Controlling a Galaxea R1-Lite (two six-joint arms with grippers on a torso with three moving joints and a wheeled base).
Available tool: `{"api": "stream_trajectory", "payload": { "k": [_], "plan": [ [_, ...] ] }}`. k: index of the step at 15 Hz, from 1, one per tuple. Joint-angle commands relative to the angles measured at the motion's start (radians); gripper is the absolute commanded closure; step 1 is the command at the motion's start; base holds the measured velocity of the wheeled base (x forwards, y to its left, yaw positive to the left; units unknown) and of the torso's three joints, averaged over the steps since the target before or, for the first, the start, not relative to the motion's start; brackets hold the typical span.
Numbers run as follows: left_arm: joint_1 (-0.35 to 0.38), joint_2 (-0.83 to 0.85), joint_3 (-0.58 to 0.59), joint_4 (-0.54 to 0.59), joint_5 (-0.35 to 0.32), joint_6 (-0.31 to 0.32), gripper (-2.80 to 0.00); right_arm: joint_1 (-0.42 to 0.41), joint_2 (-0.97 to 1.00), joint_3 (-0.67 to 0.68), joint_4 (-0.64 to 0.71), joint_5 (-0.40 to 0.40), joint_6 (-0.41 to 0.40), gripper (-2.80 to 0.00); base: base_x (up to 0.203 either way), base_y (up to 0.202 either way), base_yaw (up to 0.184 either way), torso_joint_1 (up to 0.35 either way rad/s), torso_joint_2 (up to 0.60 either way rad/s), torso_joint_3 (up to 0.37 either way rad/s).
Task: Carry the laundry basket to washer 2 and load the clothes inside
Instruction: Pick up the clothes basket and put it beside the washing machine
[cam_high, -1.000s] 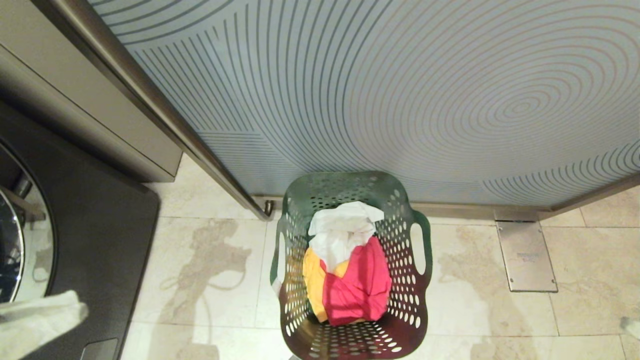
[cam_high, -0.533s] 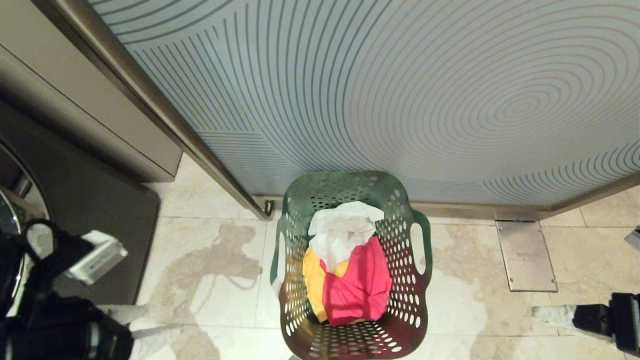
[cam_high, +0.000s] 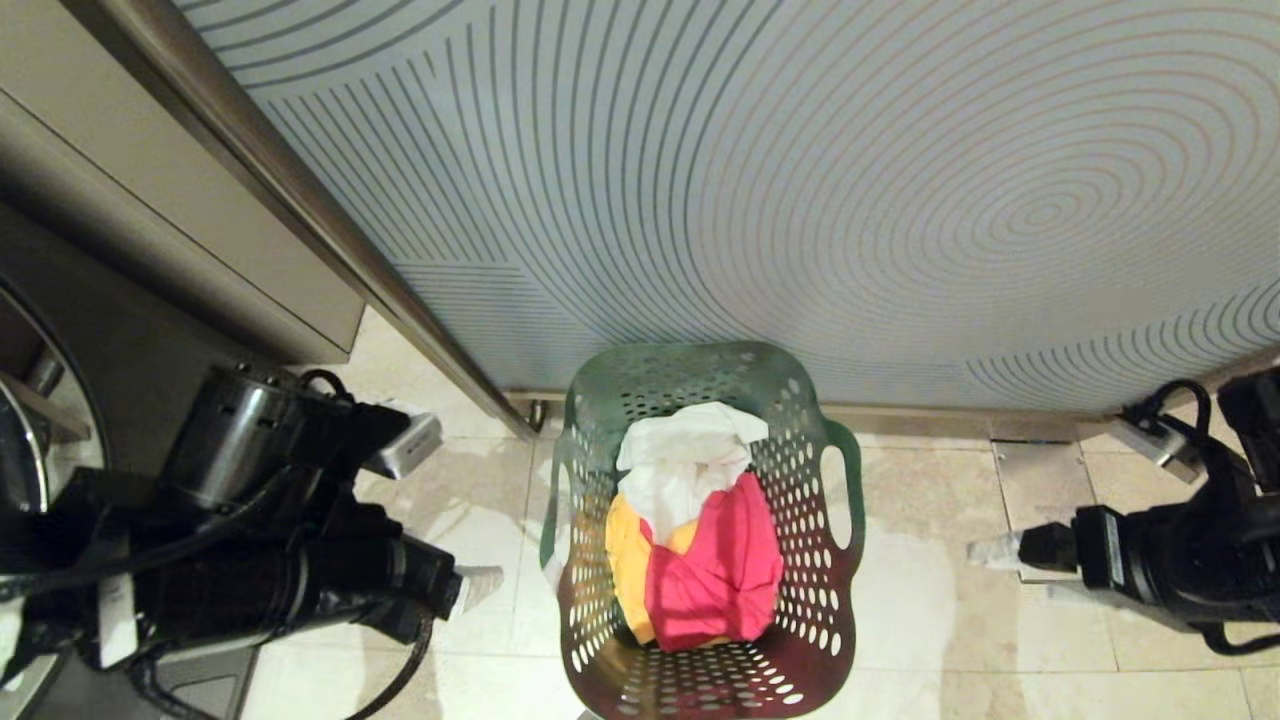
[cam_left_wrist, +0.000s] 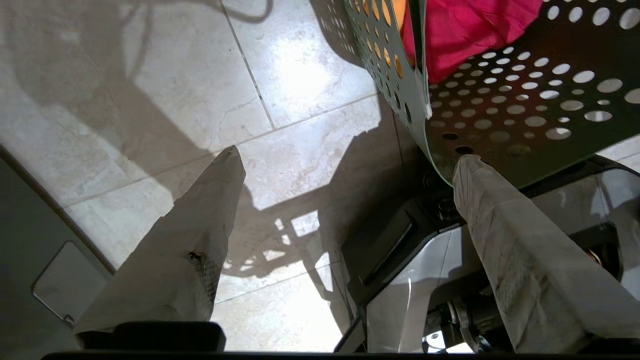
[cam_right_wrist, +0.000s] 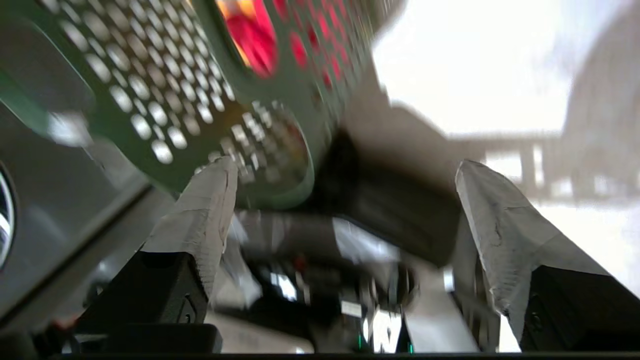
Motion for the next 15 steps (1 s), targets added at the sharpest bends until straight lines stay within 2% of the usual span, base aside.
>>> {"api": "stream_trajectory", "payload": {
  "k": [1, 3, 6, 9, 12, 15],
  "plan": [
    [-0.011, 0.047, -0.032, 0.006, 0.012, -0.001, -2.80, 0.000, 0.070, -0.062, -0.023, 0.002, 0.002, -2.80, 0.000, 0.000, 0.000, 0.000, 0.00, 0.000],
    [-0.015, 0.037, -0.036, 0.011, 0.034, 0.000, -2.80, 0.001, 0.075, -0.115, -0.032, 0.018, -0.001, -2.80, 0.000, 0.000, 0.000, 0.000, 0.00, 0.000],
    [-0.031, 0.016, -0.043, 0.012, 0.104, 0.000, -2.80, 0.001, 0.068, -0.119, -0.033, 0.200, -0.007, -2.80, 0.000, 0.000, 0.000, 0.000, 0.00, 0.000],
    [-0.054, -0.001, -0.037, 0.014, 0.134, -0.005, -2.80, 0.025, 0.110, -0.119, -0.034, 0.217, -0.010, -2.80, 0.000, 0.000, 0.000, 0.000, 0.00, 0.000],
    [-0.069, 0.038, -0.037, 0.006, 0.125, -0.072, -2.80, 0.041, 0.189, -0.120, -0.057, 0.216, -0.009, -2.80, 0.000, 0.000, 0.000, 0.000, 0.00, 0.000],
    [-0.107, 0.096, -0.060, 0.002, 0.122, -0.189, -2.80, 0.044, 0.245, -0.129, -0.061, 0.212, -0.001, -2.80, 0.000, 0.000, 0.000, 0.000, 0.00, 0.000]
  ]
}}
